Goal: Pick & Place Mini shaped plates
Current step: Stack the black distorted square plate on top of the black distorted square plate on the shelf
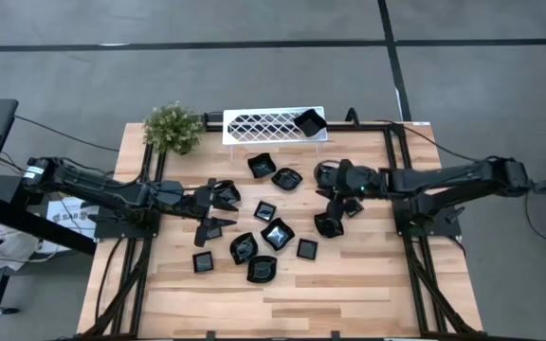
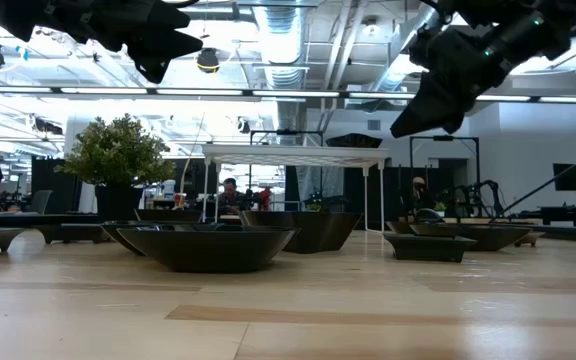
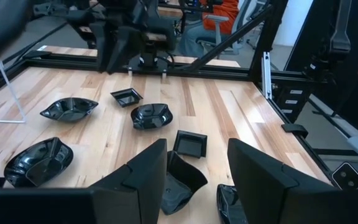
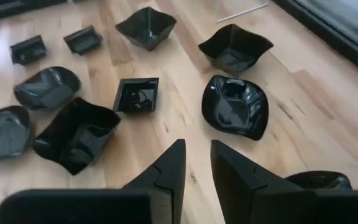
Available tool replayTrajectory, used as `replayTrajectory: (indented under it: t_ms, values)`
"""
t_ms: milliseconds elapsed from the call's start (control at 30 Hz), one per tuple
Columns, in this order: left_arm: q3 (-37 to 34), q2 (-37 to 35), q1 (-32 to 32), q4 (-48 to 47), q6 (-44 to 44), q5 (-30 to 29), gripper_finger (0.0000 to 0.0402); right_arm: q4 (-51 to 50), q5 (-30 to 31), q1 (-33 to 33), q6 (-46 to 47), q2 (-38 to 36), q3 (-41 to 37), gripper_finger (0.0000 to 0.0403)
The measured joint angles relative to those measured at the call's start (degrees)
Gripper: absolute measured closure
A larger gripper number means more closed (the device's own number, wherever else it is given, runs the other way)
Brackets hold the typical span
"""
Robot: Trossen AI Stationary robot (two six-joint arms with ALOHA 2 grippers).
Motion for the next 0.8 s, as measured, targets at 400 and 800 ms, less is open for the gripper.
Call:
replayTrajectory:
  t_ms: [400,800]
  values:
    - [0.0,0.0,0.0,0.39,-0.01,0.0,0.0229,1.55,3.94,3.28,-0.72,0.58,-0.25,0.0332]
    - [-0.05,-0.02,0.0,-2.11,-0.02,-0.01,0.0229,10.09,-9.98,12.22,-13.84,4.33,-0.18,0.0332]
